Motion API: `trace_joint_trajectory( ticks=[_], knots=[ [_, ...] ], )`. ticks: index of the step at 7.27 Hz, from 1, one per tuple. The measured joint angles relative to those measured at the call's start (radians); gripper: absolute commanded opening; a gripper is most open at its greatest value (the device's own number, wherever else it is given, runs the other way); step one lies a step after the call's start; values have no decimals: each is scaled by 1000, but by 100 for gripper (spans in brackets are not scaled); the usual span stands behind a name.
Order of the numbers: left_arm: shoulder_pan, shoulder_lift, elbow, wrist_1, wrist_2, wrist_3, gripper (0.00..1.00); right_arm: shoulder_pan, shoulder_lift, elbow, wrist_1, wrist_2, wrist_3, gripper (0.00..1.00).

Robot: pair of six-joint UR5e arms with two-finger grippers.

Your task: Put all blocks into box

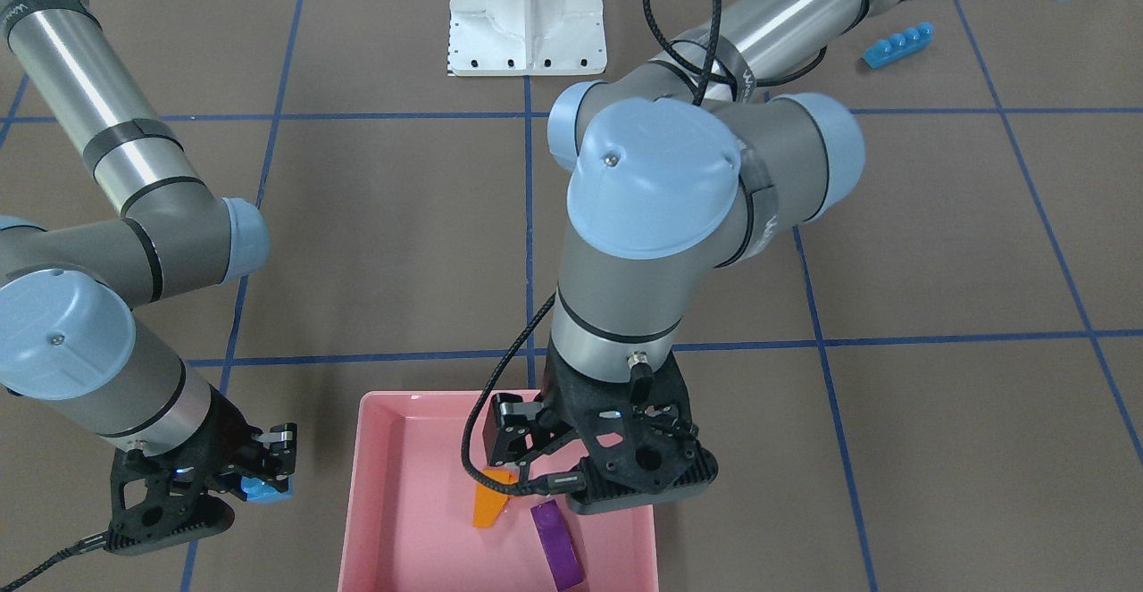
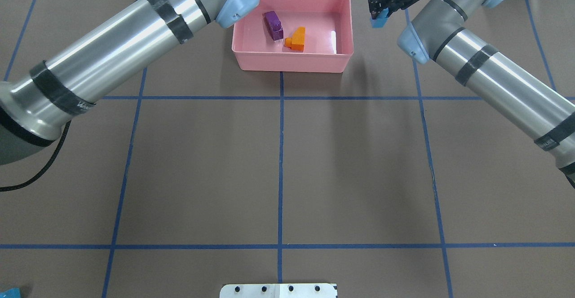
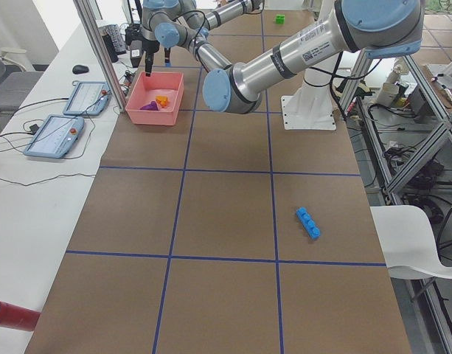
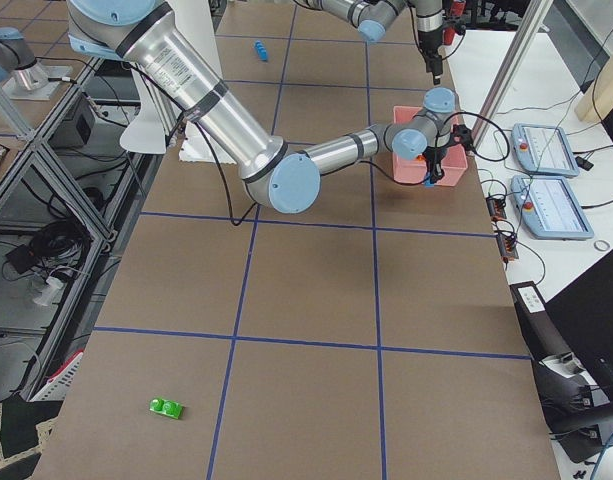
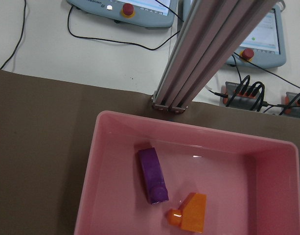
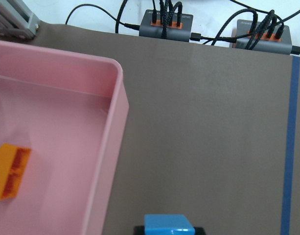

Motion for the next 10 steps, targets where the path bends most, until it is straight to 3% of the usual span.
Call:
trace_joint_trajectory(
  ticks=[3,6,8,9,10],
  knots=[
    [-23,372,-404,93,-19,209,99,-14,141,-53,-17,-3,152,0],
    [-27,787,-771,99,-82,349,99,-100,236,-152,8,-142,172,0],
    [-26,1044,-960,95,-116,397,99,-131,246,-193,59,-216,173,0],
    [-24,1159,-1033,92,-121,412,99,-136,246,-201,68,-236,174,35],
    [-21,1276,-1093,87,-123,470,99,-137,245,-203,72,-245,174,96]
  ],
)
